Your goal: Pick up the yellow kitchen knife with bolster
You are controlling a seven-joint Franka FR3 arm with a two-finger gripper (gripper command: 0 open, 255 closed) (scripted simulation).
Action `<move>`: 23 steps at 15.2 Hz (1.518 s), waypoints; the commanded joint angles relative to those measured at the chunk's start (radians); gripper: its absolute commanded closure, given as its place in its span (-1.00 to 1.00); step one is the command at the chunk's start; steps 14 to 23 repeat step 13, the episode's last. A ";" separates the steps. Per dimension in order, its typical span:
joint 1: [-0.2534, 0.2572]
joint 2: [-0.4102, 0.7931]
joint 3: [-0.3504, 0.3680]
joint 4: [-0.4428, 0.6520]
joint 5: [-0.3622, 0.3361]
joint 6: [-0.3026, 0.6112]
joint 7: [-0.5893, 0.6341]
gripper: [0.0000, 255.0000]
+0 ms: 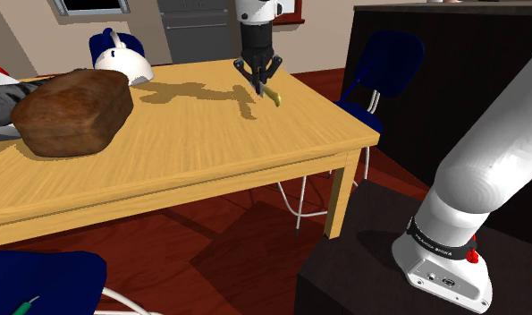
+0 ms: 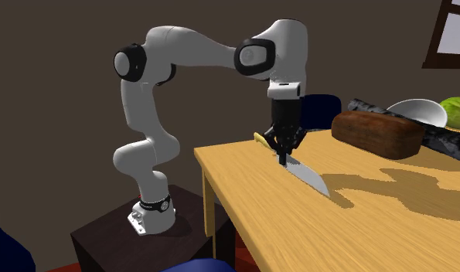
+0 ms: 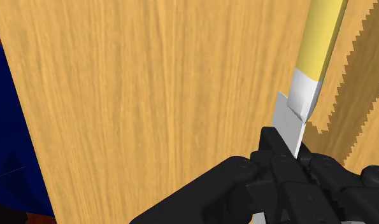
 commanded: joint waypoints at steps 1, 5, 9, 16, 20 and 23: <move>0.000 0.002 0.000 0.028 -0.001 -0.026 -0.001 1.00; -0.001 0.008 0.000 0.088 -0.002 -0.081 -0.003 1.00; -0.002 0.018 0.001 0.153 -0.005 -0.136 -0.004 1.00; -0.002 0.025 0.001 0.189 -0.007 -0.166 -0.004 1.00; -0.002 0.025 0.001 0.189 -0.007 -0.166 -0.004 1.00; -0.002 0.025 0.001 0.189 -0.007 -0.166 -0.004 1.00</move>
